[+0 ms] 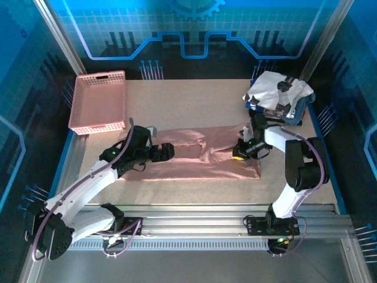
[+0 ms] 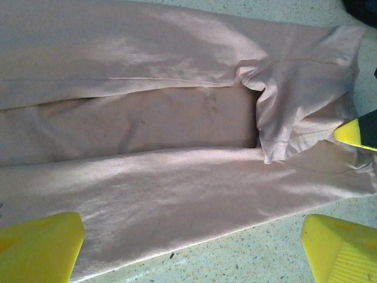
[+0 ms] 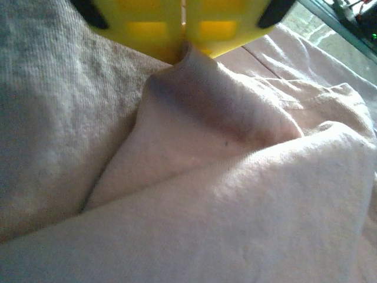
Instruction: Fold and stack the t-shirts
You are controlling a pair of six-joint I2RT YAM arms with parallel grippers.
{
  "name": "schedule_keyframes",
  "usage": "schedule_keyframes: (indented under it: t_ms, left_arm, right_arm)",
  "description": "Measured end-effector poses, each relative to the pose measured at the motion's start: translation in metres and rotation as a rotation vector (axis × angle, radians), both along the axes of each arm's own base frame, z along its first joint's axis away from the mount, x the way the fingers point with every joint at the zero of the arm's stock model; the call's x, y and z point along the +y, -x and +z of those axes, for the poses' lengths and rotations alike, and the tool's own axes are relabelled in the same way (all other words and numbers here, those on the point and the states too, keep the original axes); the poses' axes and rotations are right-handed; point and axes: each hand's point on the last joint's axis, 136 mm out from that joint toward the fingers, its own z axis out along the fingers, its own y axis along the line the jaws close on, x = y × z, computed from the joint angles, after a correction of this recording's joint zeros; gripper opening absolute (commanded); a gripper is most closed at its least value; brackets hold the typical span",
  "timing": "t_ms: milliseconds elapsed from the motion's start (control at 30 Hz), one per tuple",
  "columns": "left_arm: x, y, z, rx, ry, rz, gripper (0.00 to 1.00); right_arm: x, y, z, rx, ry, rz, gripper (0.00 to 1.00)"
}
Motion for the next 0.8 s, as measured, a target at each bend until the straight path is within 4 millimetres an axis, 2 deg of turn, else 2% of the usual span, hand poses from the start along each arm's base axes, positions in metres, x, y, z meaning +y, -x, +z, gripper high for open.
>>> schedule_keyframes:
  t_ms: [100, 367, 467, 633, 733, 800]
  left_arm:
    - [0.0, 0.0, 0.0, 0.0, 0.0, 0.0, 0.96]
    - [0.0, 0.0, 0.0, 0.0, -0.001, 0.001, 0.97]
    - [0.0, 0.0, -0.001, 0.002, -0.002, 0.001, 0.96]
    - [0.001, -0.001, -0.002, 0.001, -0.006, 0.004, 0.96]
    - [0.002, -0.001, -0.002, 0.001, -0.01, 0.008, 0.96]
    - [0.003, -0.001, -0.003, 0.0, -0.016, 0.013, 0.96]
  right_arm:
    - [-0.003, -0.001, 0.003, 0.005, -0.006, -0.026, 0.0]
    - [-0.019, 0.004, 0.034, -0.021, -0.02, -0.121, 0.0]
    - [-0.02, 0.011, 0.029, 0.01, -0.023, -0.137, 0.0]
    - [-0.02, 0.027, 0.009, 0.1, -0.017, -0.154, 0.03]
    - [-0.021, 0.03, 0.002, 0.128, -0.015, -0.161, 0.09]
    - [-0.021, 0.035, -0.004, 0.154, -0.012, -0.169, 0.2]
